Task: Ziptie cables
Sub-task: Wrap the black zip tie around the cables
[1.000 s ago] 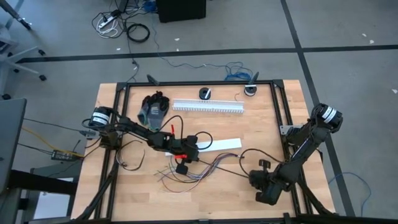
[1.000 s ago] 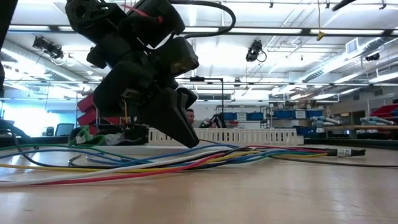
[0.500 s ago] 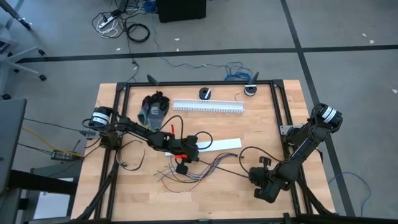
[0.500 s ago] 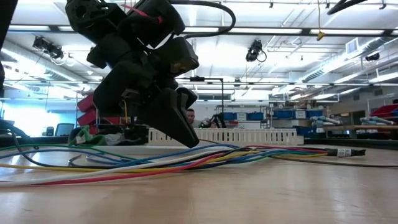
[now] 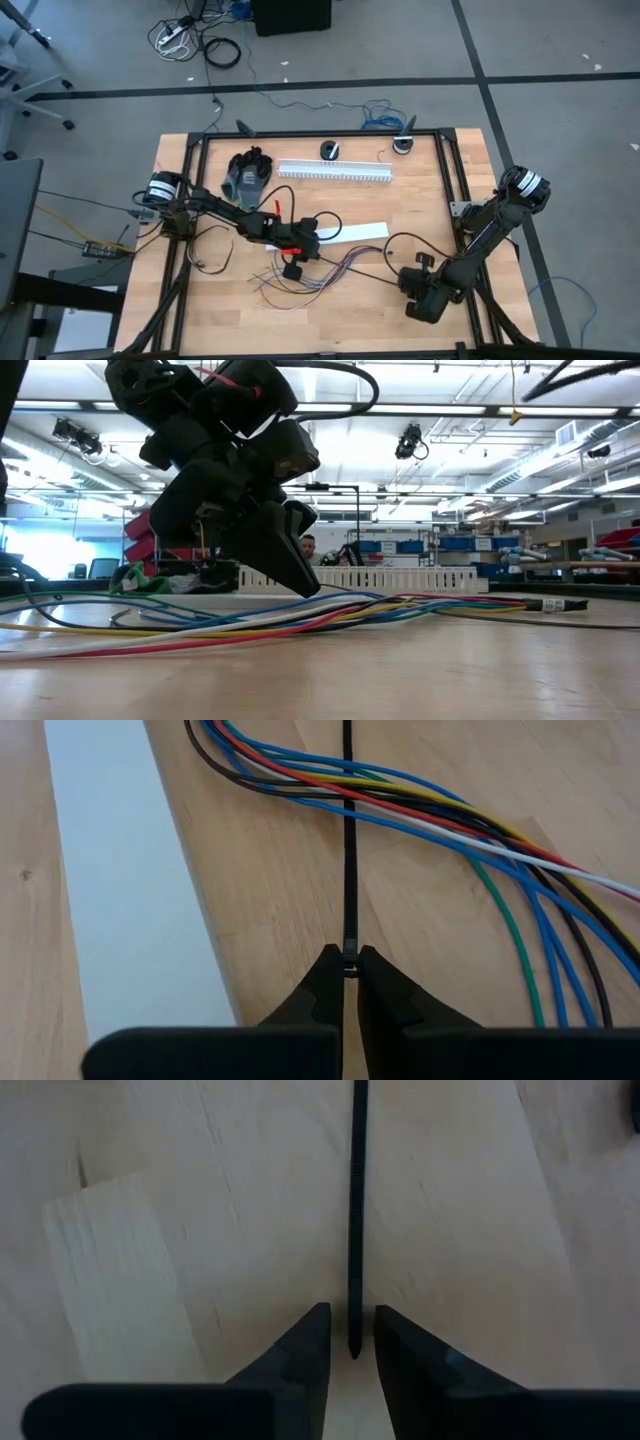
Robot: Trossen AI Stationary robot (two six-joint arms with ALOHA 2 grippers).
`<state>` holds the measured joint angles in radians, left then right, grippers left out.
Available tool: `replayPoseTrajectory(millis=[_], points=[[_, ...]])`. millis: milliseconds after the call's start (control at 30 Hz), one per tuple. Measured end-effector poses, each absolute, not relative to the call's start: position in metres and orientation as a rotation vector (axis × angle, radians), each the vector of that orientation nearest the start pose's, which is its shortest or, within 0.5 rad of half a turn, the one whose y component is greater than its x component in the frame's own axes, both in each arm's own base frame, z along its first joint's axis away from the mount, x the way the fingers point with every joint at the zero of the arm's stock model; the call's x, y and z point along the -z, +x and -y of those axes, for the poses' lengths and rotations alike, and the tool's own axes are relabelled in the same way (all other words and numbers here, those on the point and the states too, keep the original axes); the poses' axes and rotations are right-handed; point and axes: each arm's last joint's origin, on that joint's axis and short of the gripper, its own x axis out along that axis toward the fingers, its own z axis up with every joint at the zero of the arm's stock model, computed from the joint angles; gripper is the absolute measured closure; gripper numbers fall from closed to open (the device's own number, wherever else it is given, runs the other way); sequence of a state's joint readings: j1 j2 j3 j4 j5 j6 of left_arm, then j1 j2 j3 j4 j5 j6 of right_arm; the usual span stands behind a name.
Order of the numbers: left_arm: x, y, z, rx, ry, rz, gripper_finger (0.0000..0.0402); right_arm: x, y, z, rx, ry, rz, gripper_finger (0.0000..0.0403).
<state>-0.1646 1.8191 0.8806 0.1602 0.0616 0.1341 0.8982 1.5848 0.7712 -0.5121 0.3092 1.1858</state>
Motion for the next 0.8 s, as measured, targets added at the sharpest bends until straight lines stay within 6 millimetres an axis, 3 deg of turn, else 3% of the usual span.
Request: replayPoseTrajectory(millis=[133, 267, 433, 800], points=[[-0.129, 0.342, 0.059, 0.267, 0.167, -0.764, 0.0401, -0.136, 0.168, -0.195, 0.201, 0.319, -1.168, 0.0338], [-0.129, 0.342, 0.059, 0.266, 0.167, -0.763, 0.0401, -0.135, 0.168, -0.196, 0.188, 0.328, -1.176, 0.0392], [-0.129, 0.342, 0.058, 0.266, 0.167, -0.763, 0.0401, -0.137, 0.170, -0.196, 0.184, 0.351, -1.186, 0.0402], [-0.130, 0.342, 0.059, 0.266, 0.166, -0.758, 0.0401, -0.175, 0.203, -0.198, 0.092, 0.312, -1.078, 0.0402]])
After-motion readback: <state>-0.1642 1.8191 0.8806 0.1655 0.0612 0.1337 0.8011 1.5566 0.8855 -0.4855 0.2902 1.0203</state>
